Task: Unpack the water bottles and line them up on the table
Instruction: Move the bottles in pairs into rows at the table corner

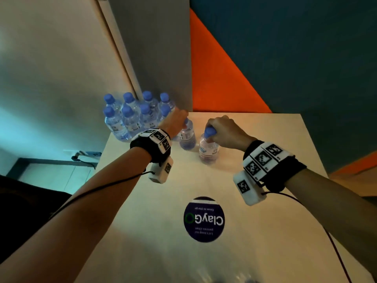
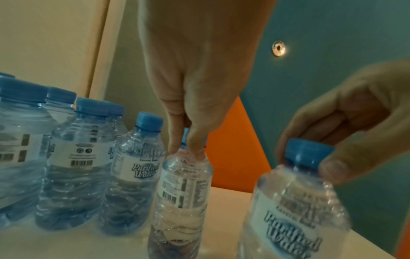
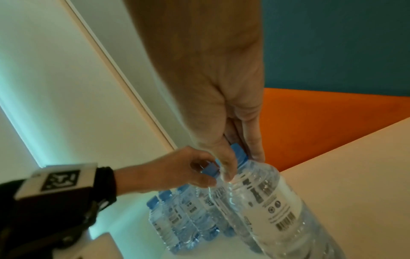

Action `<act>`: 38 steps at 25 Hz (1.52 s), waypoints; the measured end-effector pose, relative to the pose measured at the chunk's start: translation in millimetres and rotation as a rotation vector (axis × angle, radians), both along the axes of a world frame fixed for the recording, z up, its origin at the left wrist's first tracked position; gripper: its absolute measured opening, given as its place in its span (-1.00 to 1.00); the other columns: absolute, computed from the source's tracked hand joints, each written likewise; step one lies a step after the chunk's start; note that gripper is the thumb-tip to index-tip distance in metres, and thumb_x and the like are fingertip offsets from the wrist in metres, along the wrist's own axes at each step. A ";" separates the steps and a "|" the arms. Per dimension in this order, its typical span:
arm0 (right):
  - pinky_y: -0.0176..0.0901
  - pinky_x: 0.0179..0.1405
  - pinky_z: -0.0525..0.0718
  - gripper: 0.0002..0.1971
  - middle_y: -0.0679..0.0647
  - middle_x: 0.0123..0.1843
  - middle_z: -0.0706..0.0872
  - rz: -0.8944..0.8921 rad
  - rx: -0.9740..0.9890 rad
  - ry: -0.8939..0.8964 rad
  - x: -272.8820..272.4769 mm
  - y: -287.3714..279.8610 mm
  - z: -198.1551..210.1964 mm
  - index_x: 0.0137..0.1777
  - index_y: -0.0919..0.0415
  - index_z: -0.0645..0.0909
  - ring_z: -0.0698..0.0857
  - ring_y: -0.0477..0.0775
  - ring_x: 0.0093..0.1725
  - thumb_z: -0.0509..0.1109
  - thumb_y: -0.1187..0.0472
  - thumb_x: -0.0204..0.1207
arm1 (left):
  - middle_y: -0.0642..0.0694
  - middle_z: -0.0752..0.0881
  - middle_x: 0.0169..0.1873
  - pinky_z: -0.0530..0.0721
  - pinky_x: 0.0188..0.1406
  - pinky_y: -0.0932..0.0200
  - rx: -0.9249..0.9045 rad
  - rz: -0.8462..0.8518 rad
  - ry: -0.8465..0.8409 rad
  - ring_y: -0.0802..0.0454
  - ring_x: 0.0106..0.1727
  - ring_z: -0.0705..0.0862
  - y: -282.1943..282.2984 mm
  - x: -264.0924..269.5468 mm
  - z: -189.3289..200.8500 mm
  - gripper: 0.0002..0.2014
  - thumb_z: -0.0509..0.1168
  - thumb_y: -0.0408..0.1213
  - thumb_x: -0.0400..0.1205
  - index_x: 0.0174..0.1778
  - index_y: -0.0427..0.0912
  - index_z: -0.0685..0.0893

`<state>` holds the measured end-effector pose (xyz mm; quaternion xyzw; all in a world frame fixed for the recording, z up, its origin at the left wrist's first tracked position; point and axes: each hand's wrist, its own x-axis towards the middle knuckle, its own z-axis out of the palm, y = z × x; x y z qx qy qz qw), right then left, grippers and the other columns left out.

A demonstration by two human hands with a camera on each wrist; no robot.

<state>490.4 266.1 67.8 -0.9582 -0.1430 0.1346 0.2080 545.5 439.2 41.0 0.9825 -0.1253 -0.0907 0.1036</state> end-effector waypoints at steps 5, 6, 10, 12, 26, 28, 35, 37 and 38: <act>0.00 -0.19 0.51 -0.94 0.41 0.09 0.74 0.001 -0.001 -0.028 54.8 27.8 -20.9 -0.14 0.36 0.64 0.68 0.37 0.05 0.35 0.45 0.43 | -0.45 0.63 0.22 0.59 0.28 -0.19 -0.047 0.028 -0.048 -0.35 0.28 0.58 2.8 38.1 -7.6 -0.58 0.34 -0.46 0.56 0.33 -0.40 0.46; -0.04 -0.23 0.41 -0.85 0.41 0.04 0.73 -0.031 -0.008 -0.014 66.4 30.7 -22.5 -0.29 0.27 0.57 0.66 0.36 -0.01 0.32 0.47 0.45 | -0.45 0.62 0.23 0.60 0.26 -0.20 -0.085 0.047 -0.073 -0.36 0.27 0.58 2.2 44.0 -9.0 -0.56 0.35 -0.48 0.55 0.34 -0.39 0.45; -0.01 -0.12 0.51 -0.89 0.40 0.11 0.69 -0.105 0.003 -0.063 105.2 36.6 -31.2 -0.02 0.35 0.64 0.66 0.38 0.14 0.36 0.43 0.47 | -0.43 0.58 0.25 0.60 0.19 -0.15 -0.125 0.091 -0.136 -0.36 0.25 0.59 -2.1 62.5 -12.4 -0.60 0.31 -0.50 0.57 0.33 -0.38 0.44; 0.02 0.00 0.60 -0.77 0.40 0.18 0.69 -0.110 -0.014 -0.092 118.8 39.3 -34.0 0.13 0.37 0.63 0.66 0.37 0.19 0.40 0.41 0.46 | -0.43 0.57 0.23 0.60 0.17 -0.16 -0.138 0.112 -0.160 -0.39 0.22 0.60 -2.9 69.2 -13.6 -0.62 0.29 -0.50 0.59 0.33 -0.38 0.45; 0.07 0.21 0.60 -0.72 0.36 0.25 0.65 -0.107 -0.089 -0.145 162.5 40.9 -34.3 0.21 0.33 0.60 0.62 0.36 0.26 0.38 0.43 0.50 | -0.45 0.71 0.07 0.64 0.12 -0.20 -0.138 0.150 -0.185 -0.41 0.11 0.69 2.7 89.1 -16.2 -0.82 0.21 -0.51 0.61 0.11 -0.41 0.60; 0.09 0.20 0.59 -0.69 0.37 0.28 0.62 -0.097 -0.090 -0.118 159.9 38.6 -33.5 0.25 0.32 0.56 0.61 0.38 0.27 0.37 0.42 0.50 | -0.46 0.69 0.12 0.64 0.19 -0.20 -0.116 0.152 -0.150 -0.40 0.17 0.66 1.4 85.8 -11.3 -0.78 0.23 -0.50 0.61 0.17 -0.41 0.58; -0.09 0.44 0.36 -0.36 0.30 0.61 0.35 0.059 0.010 -0.073 93.3 7.8 14.3 0.60 0.23 0.17 0.37 0.29 0.57 0.34 0.35 0.56 | -0.35 0.48 0.40 0.40 0.42 -0.10 -0.214 0.105 -0.166 -0.30 0.41 0.41 2.5 10.5 17.3 -0.46 0.35 -0.34 0.57 0.46 -0.28 0.37; -0.04 0.22 0.47 -0.61 0.30 0.42 0.60 0.148 -0.087 -0.106 48.4 -5.4 36.9 0.42 0.24 0.46 0.53 0.32 0.39 0.31 0.30 0.59 | -0.29 0.52 0.38 0.43 0.41 -0.08 -0.229 0.056 -0.093 -0.26 0.41 0.43 4.4 -36.4 20.9 -0.49 0.40 -0.21 0.54 0.39 -0.27 0.47; -0.02 0.17 0.50 -0.69 0.26 0.35 0.66 0.188 -0.111 -0.084 23.7 -12.4 46.6 0.33 0.23 0.54 0.58 0.31 0.32 0.31 0.28 0.59 | -0.26 0.54 0.37 0.44 0.42 -0.08 -0.247 0.034 -0.054 -0.23 0.41 0.44 4.5 -63.0 22.0 -0.50 0.41 -0.16 0.53 0.35 -0.27 0.52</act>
